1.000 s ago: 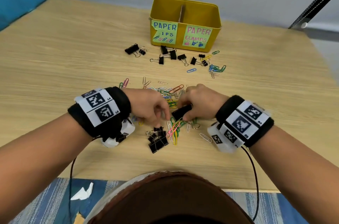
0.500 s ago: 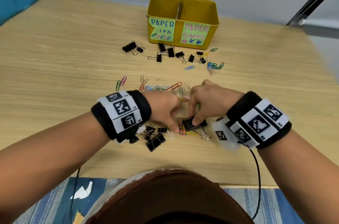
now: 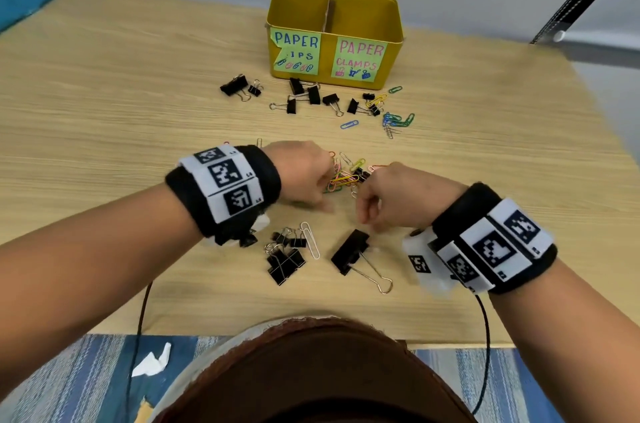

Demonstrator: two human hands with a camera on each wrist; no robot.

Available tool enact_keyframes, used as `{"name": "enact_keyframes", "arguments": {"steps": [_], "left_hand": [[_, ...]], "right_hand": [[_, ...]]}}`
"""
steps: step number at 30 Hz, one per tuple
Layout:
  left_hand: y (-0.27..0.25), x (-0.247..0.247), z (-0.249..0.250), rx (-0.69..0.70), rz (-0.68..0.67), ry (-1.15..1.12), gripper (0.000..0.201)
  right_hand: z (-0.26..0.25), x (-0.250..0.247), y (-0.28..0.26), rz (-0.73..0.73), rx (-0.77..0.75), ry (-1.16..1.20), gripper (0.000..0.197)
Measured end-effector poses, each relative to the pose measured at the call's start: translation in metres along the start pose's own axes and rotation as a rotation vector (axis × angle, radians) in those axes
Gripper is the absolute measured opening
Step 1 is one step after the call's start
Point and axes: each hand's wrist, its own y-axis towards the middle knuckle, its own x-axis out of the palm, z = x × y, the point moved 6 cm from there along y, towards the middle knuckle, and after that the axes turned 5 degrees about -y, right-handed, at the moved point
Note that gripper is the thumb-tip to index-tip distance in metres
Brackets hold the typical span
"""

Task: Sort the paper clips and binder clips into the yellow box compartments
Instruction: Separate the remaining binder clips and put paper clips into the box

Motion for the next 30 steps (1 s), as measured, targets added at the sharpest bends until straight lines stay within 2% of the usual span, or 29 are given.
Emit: {"name": "enact_keyframes", "arguments": {"steps": [2, 4, 5, 8, 10, 12, 14, 17, 20, 23, 25, 30], "left_hand": [[-0.006, 0.014, 0.004, 0.066, -0.133, -0.031, 0.024], [-0.006, 0.023, 0.011, 0.105, -0.185, 0.019, 0.020], [-0.004, 0.024, 0.013, 0.110, -0.176, 0.046, 0.018], [0.001, 0.022, 0.012, 0.104, -0.157, 0.059, 0.015], [0.003, 0.019, 0.008, 0.086, -0.132, 0.062, 0.013], [0.006, 0.012, 0.000, 0.047, -0.066, 0.092, 0.012], [0.006, 0.005, -0.008, 0.001, 0.010, 0.113, 0.014], [0.003, -0.002, -0.014, -0.027, 0.077, 0.075, 0.022], [-0.002, 0.003, -0.001, 0.018, 0.032, 0.004, 0.034], [-0.006, 0.015, 0.023, 0.100, -0.086, -0.073, 0.042], [-0.009, 0.021, 0.037, 0.131, -0.107, -0.058, 0.040], [-0.015, 0.030, 0.047, 0.189, -0.135, -0.047, 0.038]], "right_hand": [[0.004, 0.004, 0.000, -0.038, 0.033, -0.076, 0.011], [-0.001, 0.012, 0.001, -0.090, 0.041, -0.171, 0.019], [-0.005, 0.016, 0.002, -0.116, 0.036, -0.198, 0.025], [-0.007, 0.017, 0.008, -0.140, 0.040, -0.244, 0.013], [-0.003, 0.013, 0.010, -0.135, 0.050, -0.234, 0.014], [0.003, 0.006, 0.009, -0.108, 0.067, -0.179, 0.008], [0.008, 0.005, 0.005, -0.100, 0.068, -0.178, 0.010], [0.012, 0.023, -0.007, -0.206, 0.076, -0.324, 0.023], [0.011, 0.043, -0.012, -0.314, 0.100, -0.452, 0.042], [0.010, 0.038, -0.006, -0.244, 0.112, -0.481, 0.046], [0.009, 0.026, 0.000, -0.146, 0.113, -0.466, 0.046], [0.001, -0.002, 0.022, 0.101, 0.104, -0.449, 0.026]]}}
